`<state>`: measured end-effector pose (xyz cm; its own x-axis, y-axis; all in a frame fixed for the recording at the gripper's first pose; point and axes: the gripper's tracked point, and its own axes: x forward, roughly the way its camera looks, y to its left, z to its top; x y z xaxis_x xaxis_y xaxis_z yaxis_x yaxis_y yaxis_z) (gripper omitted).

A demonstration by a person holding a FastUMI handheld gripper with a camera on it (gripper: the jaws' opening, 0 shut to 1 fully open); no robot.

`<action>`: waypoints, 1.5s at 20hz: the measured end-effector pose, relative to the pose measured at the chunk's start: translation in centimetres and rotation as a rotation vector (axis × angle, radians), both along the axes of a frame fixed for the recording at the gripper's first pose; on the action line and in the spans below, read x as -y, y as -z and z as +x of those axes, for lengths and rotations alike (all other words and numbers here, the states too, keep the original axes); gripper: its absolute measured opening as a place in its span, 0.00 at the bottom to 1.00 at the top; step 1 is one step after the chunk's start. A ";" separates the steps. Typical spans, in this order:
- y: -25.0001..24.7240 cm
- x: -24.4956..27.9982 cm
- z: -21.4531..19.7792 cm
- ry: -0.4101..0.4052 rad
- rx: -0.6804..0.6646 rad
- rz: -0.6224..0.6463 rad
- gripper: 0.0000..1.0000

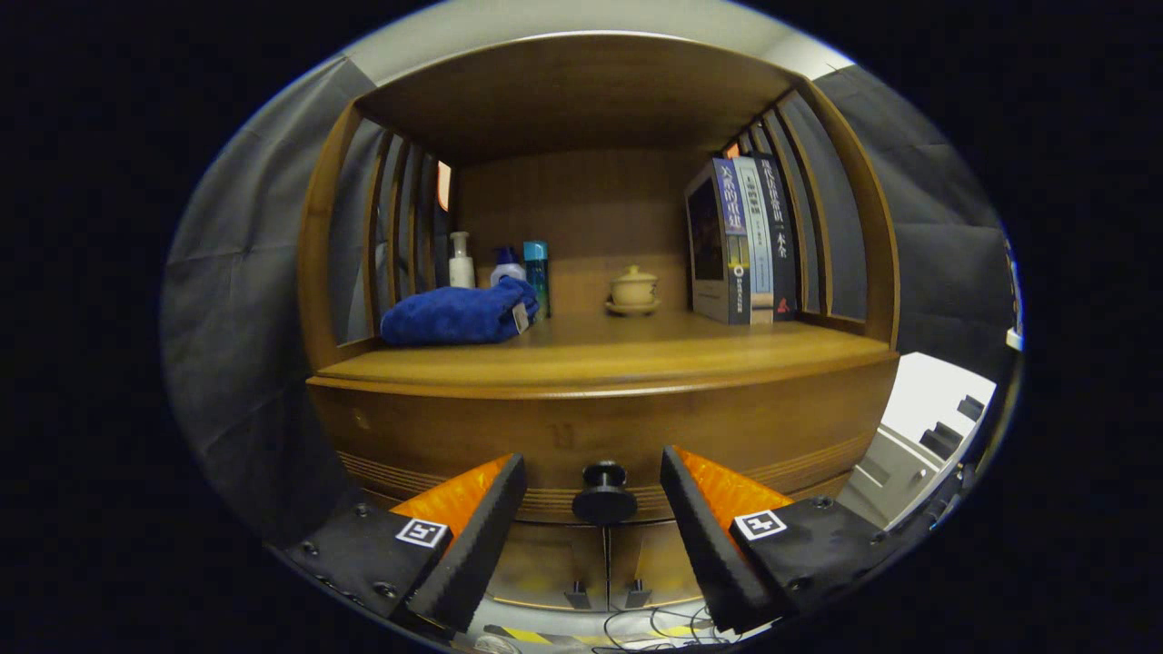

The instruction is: Pull open the drawer, take out the items inside it, and place them on the countertop above the cabinet.

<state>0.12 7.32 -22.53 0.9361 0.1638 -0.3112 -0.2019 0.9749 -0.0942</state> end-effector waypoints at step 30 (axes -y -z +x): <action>3.1 1.0 1.0 0.046 -0.042 0.017 0.40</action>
<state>1.07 6.32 -25.66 0.9289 0.1264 -0.3481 -0.1601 0.9846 -0.0696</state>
